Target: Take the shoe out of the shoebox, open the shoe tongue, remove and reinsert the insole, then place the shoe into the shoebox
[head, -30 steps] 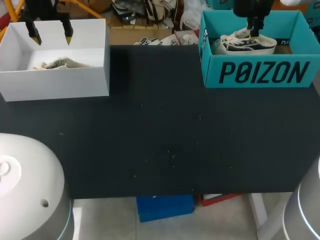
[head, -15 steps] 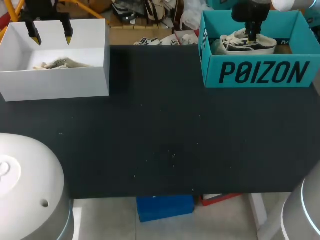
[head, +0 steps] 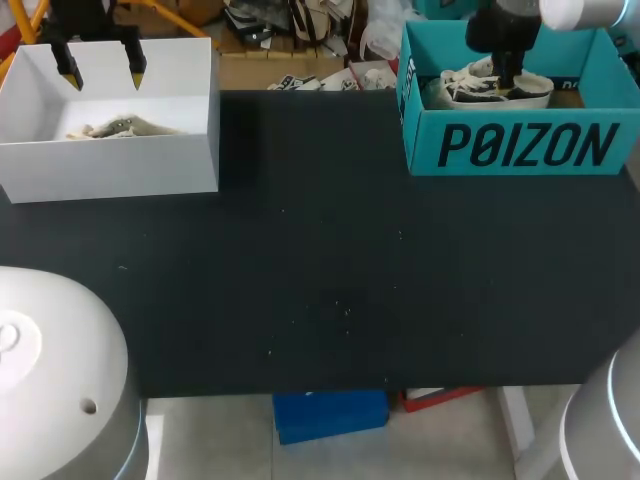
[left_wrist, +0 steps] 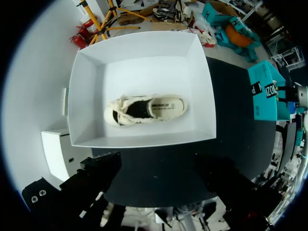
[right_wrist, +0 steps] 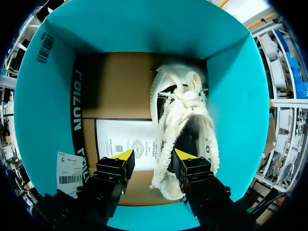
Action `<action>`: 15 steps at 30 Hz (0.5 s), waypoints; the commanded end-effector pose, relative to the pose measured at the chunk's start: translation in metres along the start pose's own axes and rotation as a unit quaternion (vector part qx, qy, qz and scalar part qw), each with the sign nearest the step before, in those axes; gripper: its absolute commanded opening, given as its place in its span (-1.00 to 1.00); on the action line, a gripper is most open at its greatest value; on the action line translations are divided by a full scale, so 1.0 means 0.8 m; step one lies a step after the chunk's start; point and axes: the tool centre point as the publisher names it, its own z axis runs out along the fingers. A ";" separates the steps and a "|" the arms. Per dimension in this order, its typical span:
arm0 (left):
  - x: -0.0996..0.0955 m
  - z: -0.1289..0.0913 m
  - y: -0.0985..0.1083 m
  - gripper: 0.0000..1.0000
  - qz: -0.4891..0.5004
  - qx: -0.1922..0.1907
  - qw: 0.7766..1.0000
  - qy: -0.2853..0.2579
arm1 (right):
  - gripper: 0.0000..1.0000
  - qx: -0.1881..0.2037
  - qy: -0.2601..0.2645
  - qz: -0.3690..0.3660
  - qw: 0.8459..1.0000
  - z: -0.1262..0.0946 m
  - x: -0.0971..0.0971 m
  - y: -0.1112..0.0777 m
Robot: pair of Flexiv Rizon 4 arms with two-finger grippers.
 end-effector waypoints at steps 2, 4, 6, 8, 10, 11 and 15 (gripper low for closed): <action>0.000 -0.001 0.000 1.00 0.000 -0.001 1.000 -0.001 | -0.07 0.000 0.006 0.001 1.000 0.022 -0.015 0.002; 0.000 -0.001 0.000 1.00 0.000 -0.001 1.000 -0.001 | -0.07 0.000 0.006 0.002 1.000 0.028 -0.015 0.001; 0.000 -0.001 0.000 1.00 0.000 -0.001 1.000 -0.001 | -0.09 0.001 0.007 0.003 1.000 0.034 -0.015 0.001; 0.000 -0.001 0.000 1.00 0.000 -0.001 1.000 -0.001 | -0.10 0.000 0.008 0.003 1.000 0.038 -0.015 0.001; 0.000 -0.001 0.000 1.00 0.000 -0.001 1.000 -0.001 | -0.10 0.001 0.009 0.004 1.000 0.044 -0.015 0.000; 0.000 -0.001 0.000 1.00 0.000 -0.001 1.000 -0.001 | -0.10 0.001 0.010 0.004 1.000 0.046 -0.015 -0.001; 0.000 -0.001 0.000 1.00 0.000 -0.001 1.000 -0.001 | -0.11 0.003 0.014 0.004 1.000 0.056 -0.015 -0.002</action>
